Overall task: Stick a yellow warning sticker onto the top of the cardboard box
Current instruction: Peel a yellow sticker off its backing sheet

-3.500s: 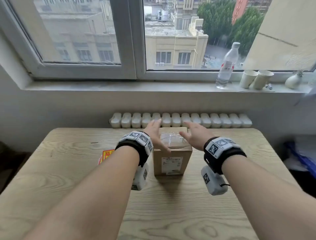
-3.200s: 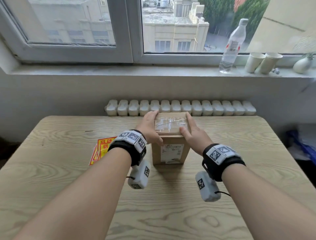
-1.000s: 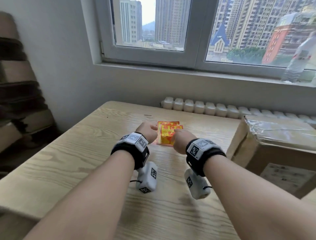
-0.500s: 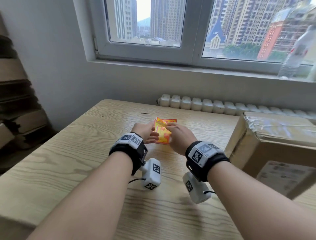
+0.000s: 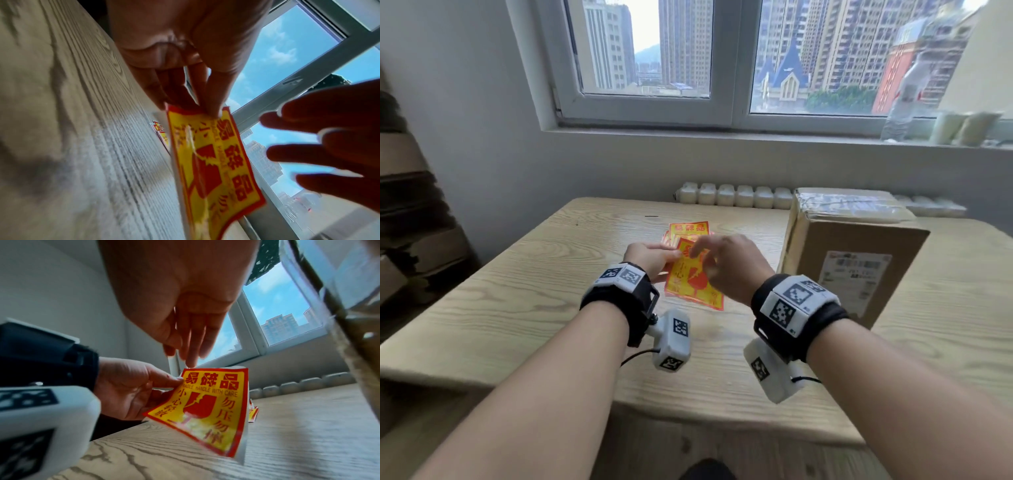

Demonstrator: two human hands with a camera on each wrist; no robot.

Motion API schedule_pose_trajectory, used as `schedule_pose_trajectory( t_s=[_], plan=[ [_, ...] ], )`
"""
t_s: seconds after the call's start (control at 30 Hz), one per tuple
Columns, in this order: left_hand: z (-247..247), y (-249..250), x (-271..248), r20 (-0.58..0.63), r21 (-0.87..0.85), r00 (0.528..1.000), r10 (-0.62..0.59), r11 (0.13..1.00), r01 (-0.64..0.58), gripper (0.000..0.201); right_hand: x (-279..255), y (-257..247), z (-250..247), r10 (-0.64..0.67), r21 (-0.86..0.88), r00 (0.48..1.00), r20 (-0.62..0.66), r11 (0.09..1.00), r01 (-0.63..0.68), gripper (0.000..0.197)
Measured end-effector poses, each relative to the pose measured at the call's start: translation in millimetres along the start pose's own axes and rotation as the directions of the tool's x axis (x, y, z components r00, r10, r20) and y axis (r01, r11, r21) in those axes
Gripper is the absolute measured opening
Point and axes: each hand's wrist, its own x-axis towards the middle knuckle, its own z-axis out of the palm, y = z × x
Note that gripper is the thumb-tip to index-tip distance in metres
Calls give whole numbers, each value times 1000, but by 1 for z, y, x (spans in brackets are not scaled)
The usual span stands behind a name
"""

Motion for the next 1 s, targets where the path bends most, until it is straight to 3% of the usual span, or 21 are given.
schedule_pose_trajectory(
  t_s=[0.07,0.13,0.33,0.6,1.0],
  plan=[
    [1,-1,-10,69,31,997,23,999,-25,6,-4,1,-5,50,13,997,-61,999,-49,38],
    [3,0,-19,118,50,992,42,998,-48,10,-7,4,-6,102,46,994,-37,994,-100,44],
    [7,11,-43,247,50,966,73,995,-88,10,-17,8,-7,179,116,981,-69,979,-170,19],
    [10,19,-54,270,123,960,80,985,-117,12,-26,8,-13,164,79,986,-42,984,-161,17],
    [21,19,-56,310,127,951,1,991,-43,20,-34,12,-15,90,64,990,-111,994,-84,14]
  ],
)
